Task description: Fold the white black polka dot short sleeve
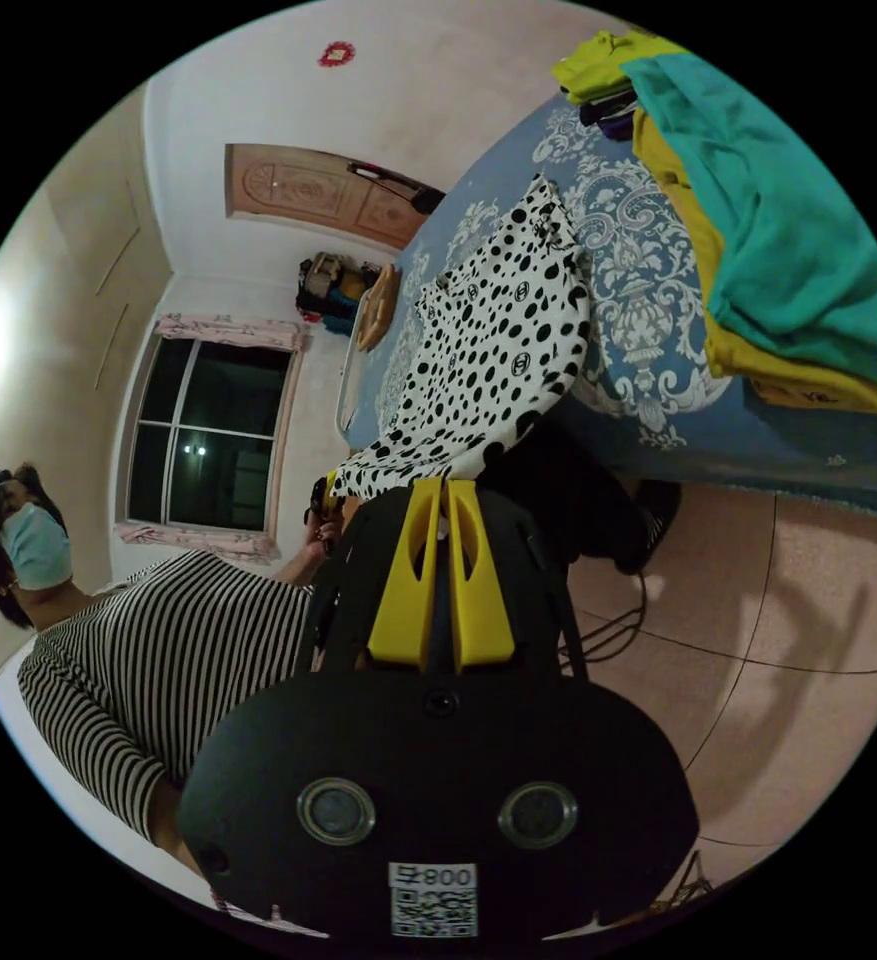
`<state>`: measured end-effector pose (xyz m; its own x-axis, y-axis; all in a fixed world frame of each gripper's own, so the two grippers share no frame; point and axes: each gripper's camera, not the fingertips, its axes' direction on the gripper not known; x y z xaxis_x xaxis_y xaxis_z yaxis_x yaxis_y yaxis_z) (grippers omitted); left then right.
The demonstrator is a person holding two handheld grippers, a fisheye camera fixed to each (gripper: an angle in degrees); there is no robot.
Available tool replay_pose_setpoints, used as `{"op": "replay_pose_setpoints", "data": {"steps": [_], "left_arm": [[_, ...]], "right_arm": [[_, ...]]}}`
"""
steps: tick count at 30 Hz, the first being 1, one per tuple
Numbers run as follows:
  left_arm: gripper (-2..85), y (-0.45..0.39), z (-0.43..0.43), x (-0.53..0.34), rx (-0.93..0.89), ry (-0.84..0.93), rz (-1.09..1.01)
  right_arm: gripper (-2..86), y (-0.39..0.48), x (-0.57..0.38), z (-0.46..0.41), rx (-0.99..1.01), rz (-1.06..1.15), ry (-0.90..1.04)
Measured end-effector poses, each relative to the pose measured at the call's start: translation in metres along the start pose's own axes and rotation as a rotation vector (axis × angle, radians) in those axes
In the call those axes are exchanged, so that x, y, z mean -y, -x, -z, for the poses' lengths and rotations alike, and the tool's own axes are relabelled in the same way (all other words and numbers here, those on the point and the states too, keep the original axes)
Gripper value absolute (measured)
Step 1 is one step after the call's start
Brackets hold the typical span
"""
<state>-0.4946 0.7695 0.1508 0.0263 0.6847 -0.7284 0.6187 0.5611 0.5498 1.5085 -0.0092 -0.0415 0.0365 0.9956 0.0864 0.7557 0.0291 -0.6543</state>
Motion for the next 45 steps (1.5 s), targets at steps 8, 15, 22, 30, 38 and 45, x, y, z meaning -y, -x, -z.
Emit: {"op": "replay_pose_setpoints", "data": {"steps": [8,15,22,30,38,45], "left_arm": [[1.8,-0.014,-0.042,0.104,-0.005,-0.032,-0.046],[1.6,-0.005,-0.09,0.202,0.027,-0.056,-0.031],[1.7,0.026,-0.148,0.313,0.071,-0.067,-0.006],[3.1,0.091,-0.216,0.424,0.169,-0.059,0.062],[8.3,0.162,-0.262,0.493,0.202,-0.154,0.133],[7.9,0.194,-0.288,0.5,0.112,-0.233,0.079]], "right_arm": [[0.7,0.022,0.083,0.006,-0.005,0.051,-0.071],[0.6,0.04,0.19,-0.001,-0.09,0.083,-0.071],[0.7,0.042,0.304,-0.016,-0.149,0.074,-0.056],[1.1,0.018,0.421,-0.05,-0.198,-0.012,0.015],[2.0,-0.006,0.495,-0.066,-0.123,-0.146,0.024],[1.2,0.003,0.511,-0.059,-0.06,-0.141,-0.081]]}}
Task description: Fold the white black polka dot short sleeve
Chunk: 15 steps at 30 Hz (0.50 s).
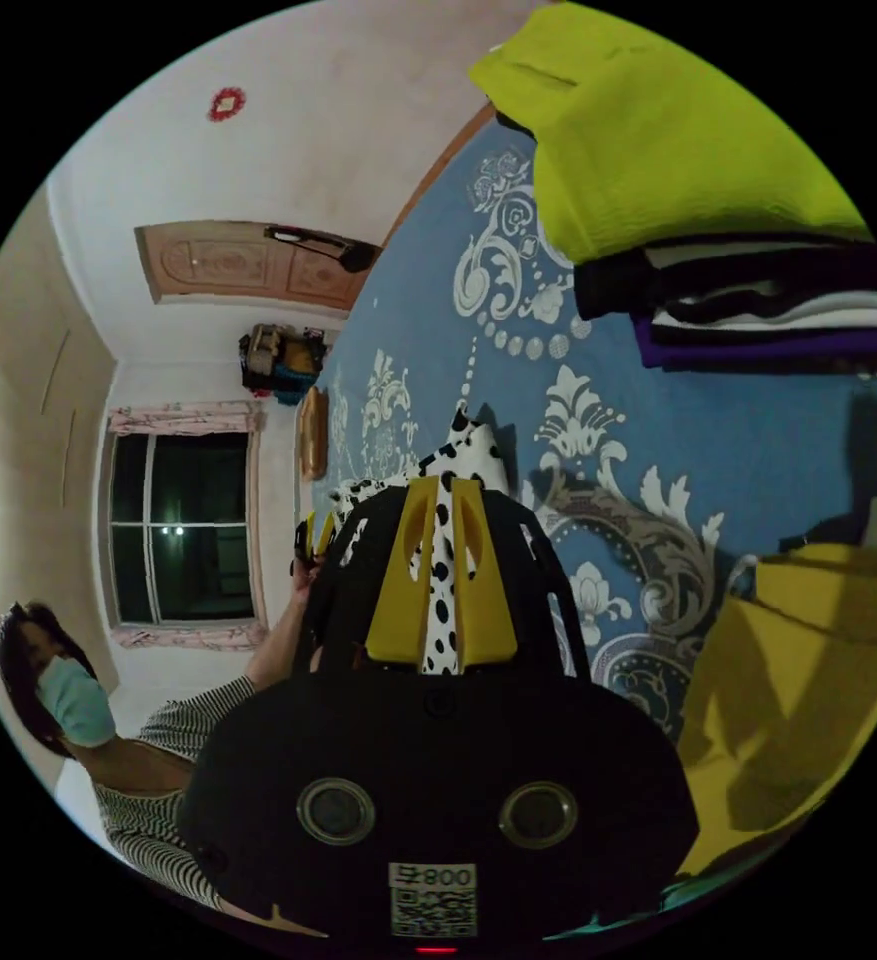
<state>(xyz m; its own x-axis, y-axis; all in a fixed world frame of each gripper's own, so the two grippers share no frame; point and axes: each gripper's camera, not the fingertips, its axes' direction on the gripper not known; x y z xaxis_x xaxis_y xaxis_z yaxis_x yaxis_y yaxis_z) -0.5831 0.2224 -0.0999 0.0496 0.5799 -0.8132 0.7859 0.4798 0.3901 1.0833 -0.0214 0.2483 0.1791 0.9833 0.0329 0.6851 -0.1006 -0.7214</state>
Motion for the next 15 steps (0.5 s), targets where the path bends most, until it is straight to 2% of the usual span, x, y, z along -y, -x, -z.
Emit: {"op": "replay_pose_setpoints", "data": {"steps": [5,8,12,15], "left_arm": [[6.4,0.018,-0.051,-0.019,0.048,0.126,-0.088],[5.0,0.042,-0.087,-0.03,0.214,0.24,-0.1],[5.0,0.048,-0.101,-0.051,0.24,0.213,-0.198],[5.5,0.046,-0.108,-0.085,0.37,0.222,-0.34]], "right_arm": [[0.4,0.035,-0.007,-0.014,-0.066,0.141,0.012],[0.4,0.054,-0.012,-0.037,-0.291,0.202,0.071],[0.9,0.077,-0.025,-0.044,-0.378,0.284,0.082],[2.8,0.092,-0.053,-0.038,-0.487,0.338,0.065]]}}
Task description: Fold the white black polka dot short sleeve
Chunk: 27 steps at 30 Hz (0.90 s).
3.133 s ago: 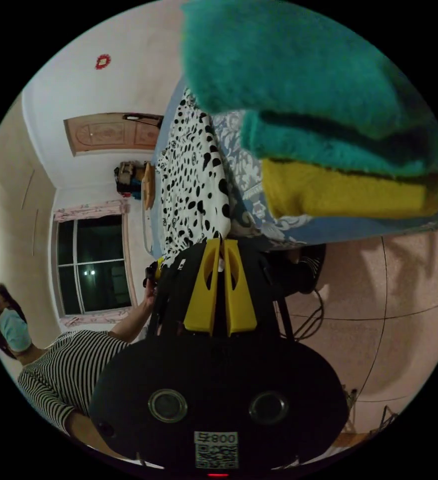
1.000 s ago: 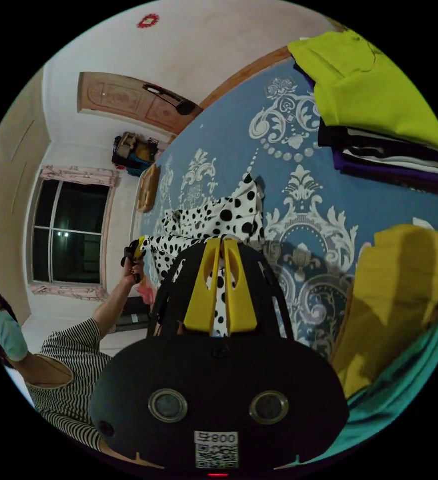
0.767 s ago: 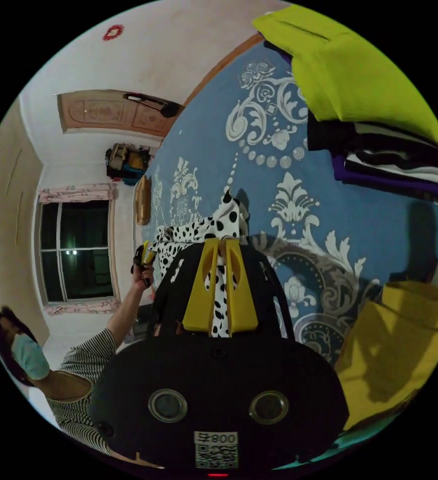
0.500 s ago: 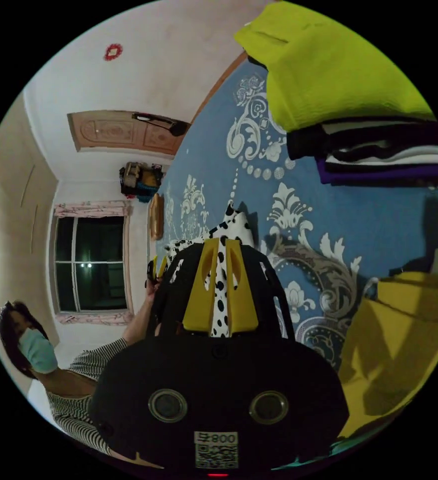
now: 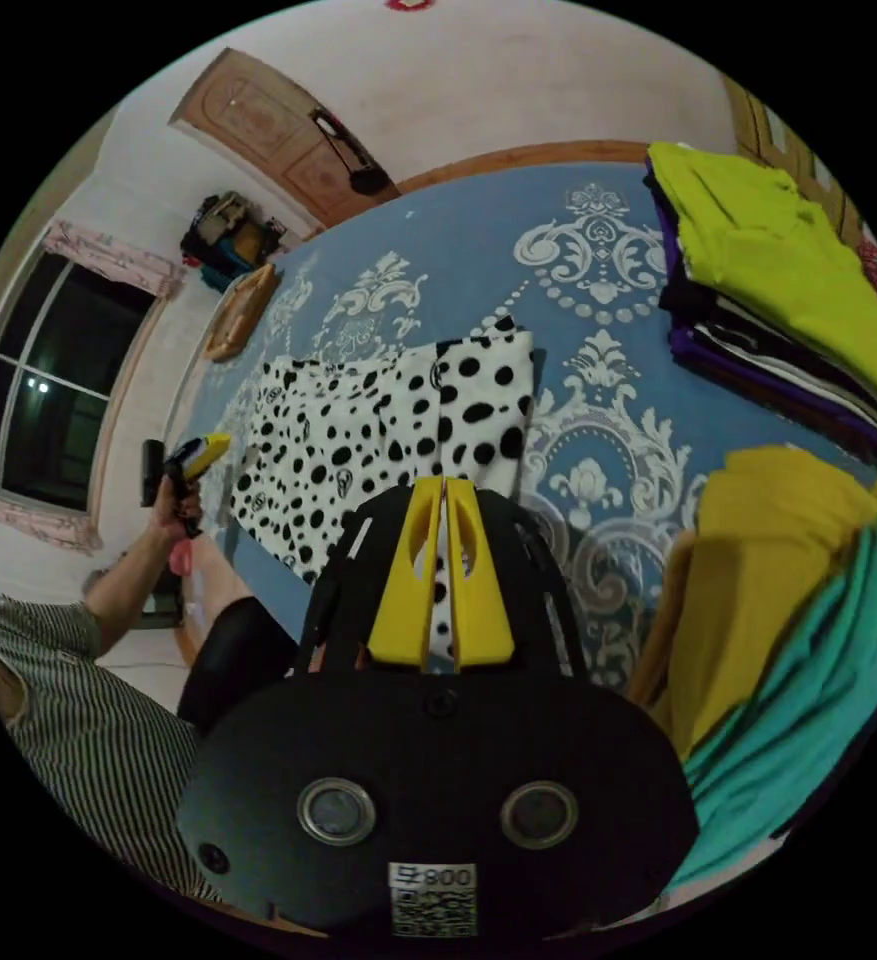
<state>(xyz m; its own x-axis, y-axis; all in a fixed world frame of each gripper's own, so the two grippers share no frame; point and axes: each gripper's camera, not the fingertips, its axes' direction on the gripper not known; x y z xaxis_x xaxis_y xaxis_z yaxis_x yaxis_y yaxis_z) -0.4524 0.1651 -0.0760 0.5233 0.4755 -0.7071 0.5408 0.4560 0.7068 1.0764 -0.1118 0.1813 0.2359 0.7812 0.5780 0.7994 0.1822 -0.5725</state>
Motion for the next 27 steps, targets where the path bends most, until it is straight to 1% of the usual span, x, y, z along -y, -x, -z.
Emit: {"op": "replay_pose_setpoints", "data": {"steps": [2,3,5,7,9,12,14,16,18,19,22,25,27], "left_arm": [[5.8,0.004,-0.023,-0.026,0.103,0.049,-0.009],[5.7,0.008,-0.03,-0.032,0.116,0.064,-0.002],[4.7,0.026,-0.063,-0.049,0.189,0.119,0.035],[4.1,0.038,-0.084,-0.056,0.159,0.117,0.064],[4.1,0.041,-0.097,-0.062,0.172,0.085,0.081],[4.5,0.03,-0.12,-0.074,0.19,0.078,0.005],[4.7,0.033,-0.147,-0.09,0.254,0.119,-0.013],[4.9,0.046,-0.17,-0.103,0.27,0.17,0.02],[5.3,0.052,-0.181,-0.113,0.21,0.117,0.043],[5.7,0.048,-0.19,-0.119,0.181,0.101,0.008],[6.7,0.027,-0.221,-0.133,0.197,0.139,-0.109],[7.4,0.0,-0.27,-0.154,0.128,0.201,-0.23],[7.7,-0.022,-0.309,-0.17,0.072,0.255,-0.318]], "right_arm": [[4.6,0.005,-0.018,0.0,-0.051,-0.003,0.0],[5.4,0.004,-0.026,-0.004,-0.059,-0.023,0.022],[5.6,0.0,-0.035,-0.011,-0.04,-0.072,0.047],[4.6,-0.01,-0.039,-0.026,-0.025,-0.138,0.08],[4.3,-0.015,-0.037,-0.029,0.022,-0.168,0.083],[5.1,-0.015,-0.035,-0.014,0.023,-0.182,0.03],[5.6,-0.014,-0.038,-0.004,0.008,-0.176,-0.008],[6.3,-0.017,-0.044,-0.005,0.034,-0.195,-0.012],[6.7,-0.021,-0.047,-0.011,0.076,-0.228,0.024],[6.8,-0.022,-0.049,-0.011,0.089,-0.237,0.017],[6.8,-0.023,-0.051,-0.01,0.068,-0.235,0.003],[5.0,-0.029,-0.047,-0.02,0.106,-0.247,0.056],[3.5,-0.032,-0.045,-0.02,0.133,-0.259,0.043]]}}
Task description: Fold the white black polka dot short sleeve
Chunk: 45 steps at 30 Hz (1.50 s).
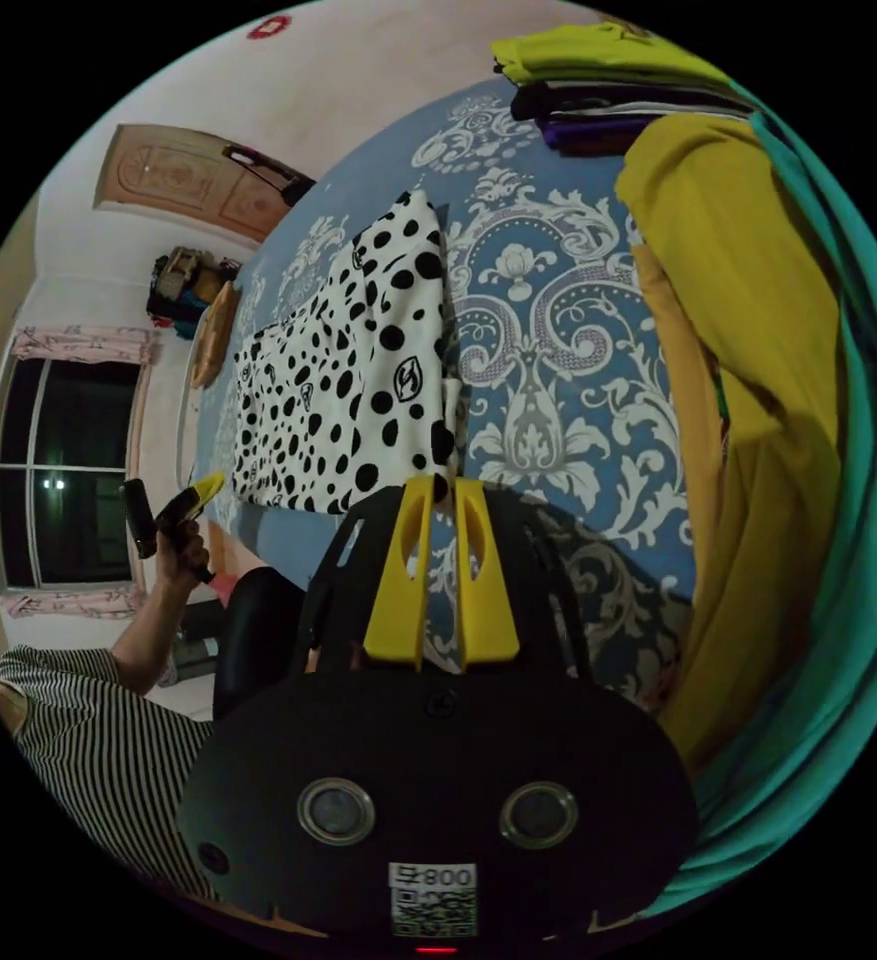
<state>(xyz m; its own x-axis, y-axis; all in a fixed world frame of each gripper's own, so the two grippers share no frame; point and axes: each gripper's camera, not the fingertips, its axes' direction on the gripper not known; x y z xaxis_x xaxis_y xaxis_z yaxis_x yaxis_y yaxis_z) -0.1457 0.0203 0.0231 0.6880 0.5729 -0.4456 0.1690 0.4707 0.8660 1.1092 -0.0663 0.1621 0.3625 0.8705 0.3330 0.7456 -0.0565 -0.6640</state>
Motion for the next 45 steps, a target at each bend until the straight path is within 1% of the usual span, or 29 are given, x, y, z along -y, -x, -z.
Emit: {"op": "replay_pose_setpoints", "data": {"steps": [4,5,6,8,10,12,13,14,15,17,20,22,24,31,34,37,45], "left_arm": [[8.5,-0.074,-0.102,0.008,-0.075,0.153,-0.269],[9.0,-0.094,-0.131,0.01,-0.059,0.196,-0.348],[9.3,-0.104,-0.144,0.01,-0.041,0.211,-0.384],[10.0,-0.135,-0.189,0.01,0.047,0.237,-0.494],[9.7,-0.15,-0.215,0.009,0.124,0.228,-0.548],[8.2,-0.16,-0.242,0.007,0.196,0.271,-0.604],[6.2,-0.163,-0.26,0.004,0.262,0.311,-0.626],[4.8,-0.163,-0.271,0.002,0.317,0.317,-0.623],[4.1,-0.162,-0.274,0.0,0.32,0.308,-0.617],[3.1,-0.15,-0.274,-0.002,0.239,0.266,-0.52],[2.6,-0.133,-0.27,-0.008,0.166,0.207,-0.408],[2.4,-0.128,-0.271,-0.012,0.141,0.194,-0.39],[2.4,-0.128,-0.274,-0.018,0.14,0.191,-0.393],[2.3,-0.129,-0.281,-0.036,0.118,0.191,-0.398],[2.3,-0.127,-0.279,-0.042,0.105,0.191,-0.391],[2.2,-0.127,-0.274,-0.048,0.095,0.195,-0.394],[2.2,-0.126,-0.247,-0.056,0.06,0.202,-0.396]], "right_arm": [[2.0,0.0,0.002,0.011,0.132,-0.008,-0.035],[1.9,0.002,0.003,0.014,0.142,-0.005,-0.044],[1.8,0.005,0.004,0.019,0.172,0.004,-0.058],[1.7,0.009,0.008,0.025,0.22,0.013,-0.067],[1.6,0.018,0.015,0.027,0.249,0.04,-0.051],[1.7,0.025,0.02,0.027,0.251,0.058,-0.037],[1.8,0.029,0.024,0.025,0.255,0.068,-0.03],[1.9,0.031,0.026,0.025,0.253,0.071,-0.027],[2.0,0.034,0.03,0.023,0.237,0.072,-0.022],[2.5,0.037,0.035,0.025,0.22,0.079,-0.047],[4.2,0.032,0.045,0.033,0.211,0.049,-0.128],[6.7,0.021,0.065,0.032,0.223,-0.002,-0.15],[7.8,0.019,0.084,0.028,0.248,-0.02,-0.142],[9.1,0.044,0.161,-0.003,0.218,-0.053,-0.076],[8.8,0.063,0.183,-0.017,0.156,-0.038,-0.032],[8.1,0.083,0.196,-0.026,0.086,-0.022,-0.017],[7.5,0.132,0.219,-0.047,0.076,-0.002,-0.005]]}}
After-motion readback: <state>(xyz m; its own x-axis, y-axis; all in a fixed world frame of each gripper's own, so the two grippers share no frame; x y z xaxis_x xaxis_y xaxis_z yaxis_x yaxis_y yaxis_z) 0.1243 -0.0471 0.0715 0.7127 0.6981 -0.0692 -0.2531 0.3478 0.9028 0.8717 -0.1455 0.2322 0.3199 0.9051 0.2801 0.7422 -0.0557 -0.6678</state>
